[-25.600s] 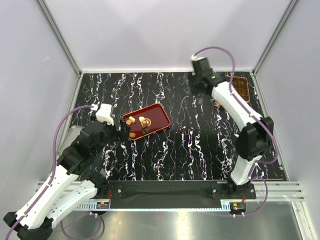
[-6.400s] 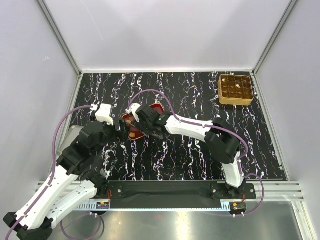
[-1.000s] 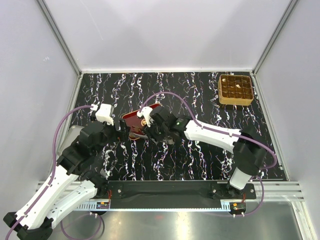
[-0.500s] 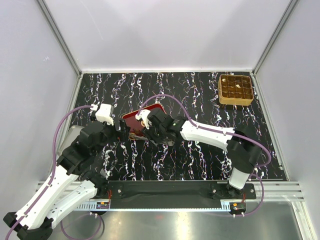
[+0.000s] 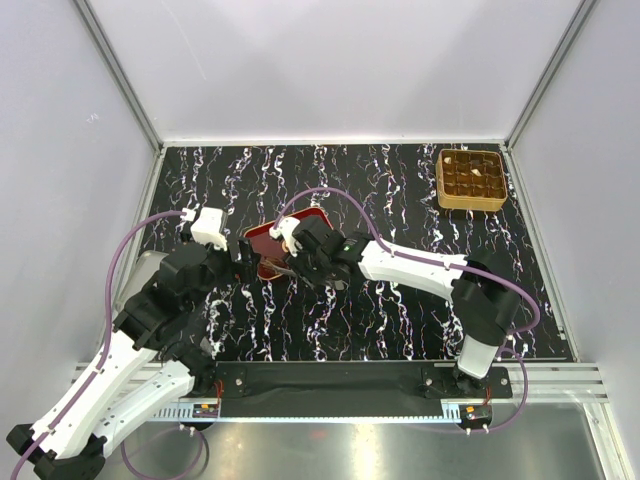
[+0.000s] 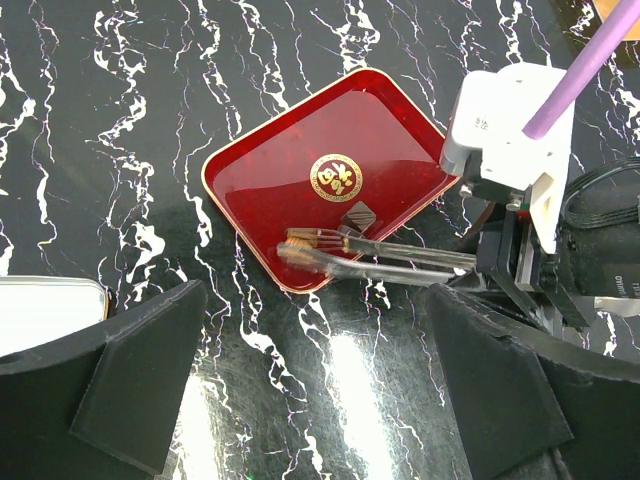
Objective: Pack the chocolate
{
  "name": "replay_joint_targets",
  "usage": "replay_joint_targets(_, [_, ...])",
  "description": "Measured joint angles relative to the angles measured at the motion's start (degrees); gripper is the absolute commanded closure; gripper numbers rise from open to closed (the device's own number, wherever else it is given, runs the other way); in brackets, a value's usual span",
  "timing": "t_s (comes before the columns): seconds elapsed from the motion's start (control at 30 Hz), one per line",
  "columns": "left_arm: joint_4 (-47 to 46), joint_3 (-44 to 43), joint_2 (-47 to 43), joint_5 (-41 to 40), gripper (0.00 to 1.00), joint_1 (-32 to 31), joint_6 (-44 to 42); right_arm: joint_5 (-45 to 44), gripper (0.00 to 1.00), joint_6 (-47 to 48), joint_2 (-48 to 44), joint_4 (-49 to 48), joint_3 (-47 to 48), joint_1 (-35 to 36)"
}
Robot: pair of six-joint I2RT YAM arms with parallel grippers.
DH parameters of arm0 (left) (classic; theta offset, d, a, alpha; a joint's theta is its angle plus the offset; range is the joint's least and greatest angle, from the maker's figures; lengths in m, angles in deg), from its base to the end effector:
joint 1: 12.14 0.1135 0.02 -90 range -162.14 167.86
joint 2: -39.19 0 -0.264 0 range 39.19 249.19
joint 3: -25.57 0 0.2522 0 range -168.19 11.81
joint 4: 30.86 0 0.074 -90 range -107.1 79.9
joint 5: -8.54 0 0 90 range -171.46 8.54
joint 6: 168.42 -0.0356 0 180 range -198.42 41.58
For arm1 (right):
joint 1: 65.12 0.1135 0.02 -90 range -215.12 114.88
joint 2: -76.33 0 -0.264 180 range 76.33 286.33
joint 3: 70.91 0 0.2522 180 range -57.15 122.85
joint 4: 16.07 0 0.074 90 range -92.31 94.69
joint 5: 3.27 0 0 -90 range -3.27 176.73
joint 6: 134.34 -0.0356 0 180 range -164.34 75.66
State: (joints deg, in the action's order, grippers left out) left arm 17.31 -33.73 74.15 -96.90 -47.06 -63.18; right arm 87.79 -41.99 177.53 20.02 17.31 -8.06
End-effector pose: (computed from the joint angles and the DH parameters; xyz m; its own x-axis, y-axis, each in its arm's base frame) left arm 0.1141 -0.0681 0.3250 -0.4122 -0.0213 -0.9109 0.2526 0.9579 -0.1367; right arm 0.2109 0.3267 0.2330 -0.3758 -0.6554 -0.6552 -0.8618 0.5070 -0.0129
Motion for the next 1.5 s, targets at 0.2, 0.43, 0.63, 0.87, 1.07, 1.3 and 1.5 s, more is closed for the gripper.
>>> replay_joint_targets(0.2, [0.0,0.0,0.0,0.0,0.01,0.0,0.0,-2.8,0.63,-0.6,0.0,0.1,0.5,0.0])
replay_joint_targets(0.43, [0.0,0.0,0.0,0.0,0.01,0.0,0.0,-3.1,0.64,-2.1,-1.2,0.4,2.8,-2.4])
replay_joint_targets(0.63, [0.0,0.0,0.0,0.0,0.01,0.0,0.0,-3.1,0.65,-4.2,-3.8,2.2,3.6,-13.9])
replay_joint_targets(0.87, [0.0,0.0,0.0,0.0,0.01,0.0,0.0,-8.6,0.65,-6.9,-4.1,6.3,6.0,-34.6])
replay_joint_targets(1.07, [0.0,0.0,0.0,0.0,0.01,0.0,0.0,-11.1,0.64,-10.5,-3.6,10.7,10.2,-47.1])
replay_joint_targets(1.3, [0.0,0.0,0.0,0.0,0.01,0.0,0.0,-12.5,0.65,-13.3,0.2,11.6,17.0,-52.6])
replay_joint_targets(1.5, [0.0,0.0,0.0,0.0,0.01,0.0,0.0,-12.6,0.65,-13.5,3.4,12.9,18.8,-53.2])
